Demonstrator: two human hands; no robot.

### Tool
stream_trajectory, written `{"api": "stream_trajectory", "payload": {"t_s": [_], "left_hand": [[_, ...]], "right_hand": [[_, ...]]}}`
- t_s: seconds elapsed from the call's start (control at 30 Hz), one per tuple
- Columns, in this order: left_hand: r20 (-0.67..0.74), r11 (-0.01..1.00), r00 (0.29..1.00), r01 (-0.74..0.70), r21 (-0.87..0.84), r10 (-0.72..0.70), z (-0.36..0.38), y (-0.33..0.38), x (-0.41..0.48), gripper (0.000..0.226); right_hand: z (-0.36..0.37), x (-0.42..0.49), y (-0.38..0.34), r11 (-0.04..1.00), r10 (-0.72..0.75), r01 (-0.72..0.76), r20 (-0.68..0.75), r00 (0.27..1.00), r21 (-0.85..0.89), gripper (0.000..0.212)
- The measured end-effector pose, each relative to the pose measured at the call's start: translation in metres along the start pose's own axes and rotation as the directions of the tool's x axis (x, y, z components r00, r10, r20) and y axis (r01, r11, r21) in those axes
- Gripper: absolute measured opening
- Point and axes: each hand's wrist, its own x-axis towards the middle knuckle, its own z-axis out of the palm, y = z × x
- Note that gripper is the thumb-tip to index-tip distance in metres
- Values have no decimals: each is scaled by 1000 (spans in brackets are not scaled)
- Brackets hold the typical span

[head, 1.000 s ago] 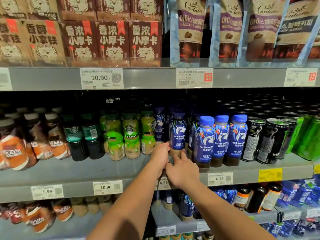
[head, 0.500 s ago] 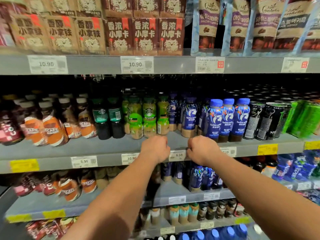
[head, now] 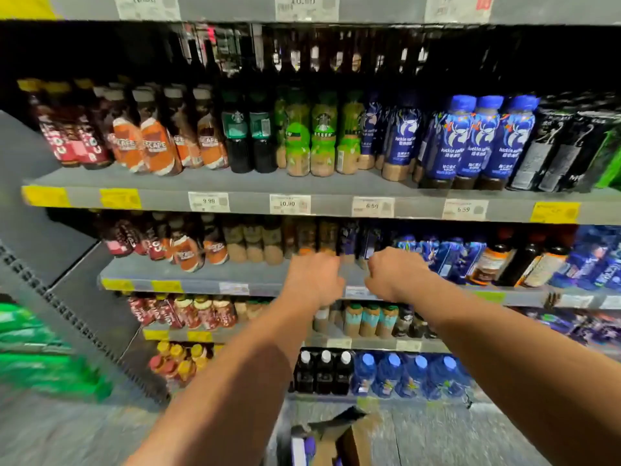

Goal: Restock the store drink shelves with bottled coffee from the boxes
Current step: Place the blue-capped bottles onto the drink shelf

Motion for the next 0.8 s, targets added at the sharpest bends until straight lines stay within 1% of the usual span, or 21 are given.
{"api": "stream_trajectory", "payload": {"t_s": [0.17,0.23,0.37,0.43,0.53,0.57,0.67,0.8], "left_hand": [[133,992,984,122,-43,-115,61,26,-47,29],[186,985,972,159,-61,-145,93,38,-68,30],[286,978,945,188,-86,-157,163,48,-109,25],[338,977,930,188,-100,-144,199,52,-123,25],[473,978,872,188,-94,-123,250,59,-135,24],[485,974,866,200,-108,-124,265,59,-139,22],[457,958,875,249,-143,-160,309,52,-148,21],[529,968,836,230,-98,-145,375,41,-147,25]], "right_hand": [[62,-35,-2,991,-133,135,73,988,-19,33],[95,-44,-4,985,-171,174,131,977,-15,32],[164,-66,-15,965,-255,263,239,937,1,32],[200,-76,-21,964,-263,264,273,925,36,32],[255,-86,-27,963,-268,264,345,900,61,33],[273,-87,-29,962,-269,264,361,893,63,33],[322,-80,-31,968,-252,237,408,877,87,34],[385,-65,-36,977,-209,165,461,863,133,31]]}}
